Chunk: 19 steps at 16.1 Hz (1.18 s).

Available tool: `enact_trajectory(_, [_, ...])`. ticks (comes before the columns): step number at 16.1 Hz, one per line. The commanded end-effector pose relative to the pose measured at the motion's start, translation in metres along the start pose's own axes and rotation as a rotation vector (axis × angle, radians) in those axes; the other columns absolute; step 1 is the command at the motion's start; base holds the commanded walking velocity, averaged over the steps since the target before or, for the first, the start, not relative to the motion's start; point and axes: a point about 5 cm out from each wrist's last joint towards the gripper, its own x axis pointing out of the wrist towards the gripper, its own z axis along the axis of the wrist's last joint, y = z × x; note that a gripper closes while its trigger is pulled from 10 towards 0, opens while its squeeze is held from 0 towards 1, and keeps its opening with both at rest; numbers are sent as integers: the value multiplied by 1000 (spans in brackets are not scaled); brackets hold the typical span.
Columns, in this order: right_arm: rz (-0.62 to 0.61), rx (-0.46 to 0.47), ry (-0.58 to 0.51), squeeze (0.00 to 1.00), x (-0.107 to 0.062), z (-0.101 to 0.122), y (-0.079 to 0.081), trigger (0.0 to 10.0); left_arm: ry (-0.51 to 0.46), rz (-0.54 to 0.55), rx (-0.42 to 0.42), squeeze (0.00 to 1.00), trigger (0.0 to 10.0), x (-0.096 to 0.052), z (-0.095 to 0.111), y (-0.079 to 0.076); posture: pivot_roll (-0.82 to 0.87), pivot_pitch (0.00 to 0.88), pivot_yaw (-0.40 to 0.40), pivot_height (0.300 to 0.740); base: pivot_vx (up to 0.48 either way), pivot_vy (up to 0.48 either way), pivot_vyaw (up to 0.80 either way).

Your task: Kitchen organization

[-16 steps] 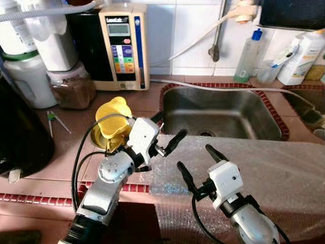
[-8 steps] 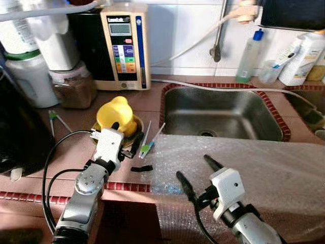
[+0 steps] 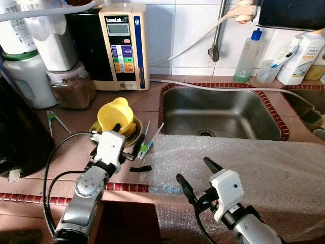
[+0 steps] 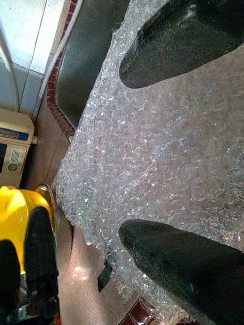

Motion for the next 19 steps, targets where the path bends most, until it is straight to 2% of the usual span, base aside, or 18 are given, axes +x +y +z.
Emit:
enact_trajectory(1, [1,-13,-23,0,1,5,0,10000,-30,-44,3,0,10000,1,7,-2,54,8,38,740,0,0,0])
enact_trajectory(4, [0,-17,-23,0,2,5,1,10000,-11,-116,-42,0,10000,-7,4,-5,57,7,37,740,0,0,0])
enact_trajectory(8, [2,-28,-27,0,3,5,0,10000,81,-175,-29,0,10000,-15,-10,-6,63,5,38,740,0,0,0])
enact_trajectory(15, [-8,-28,-29,0,4,5,-1,10000,201,-243,-110,0,10000,-14,-23,-19,55,0,50,740,0,0,0])
enact_trajectory(16, [-8,-26,-28,0,4,5,0,10000,228,-262,-121,0,9647,-13,-26,-23,55,0,50,740,0,0,0])
enact_trajectory(17, [-8,-25,-28,0,4,5,0,10000,237,-270,-136,0,8392,-12,-27,-26,55,0,50,740,0,0,0])
enact_trajectory(19, [-5,-21,-23,0,3,4,1,10000,254,-297,-158,0,4706,-12,-28,-31,53,1,53,740,0,0,0])
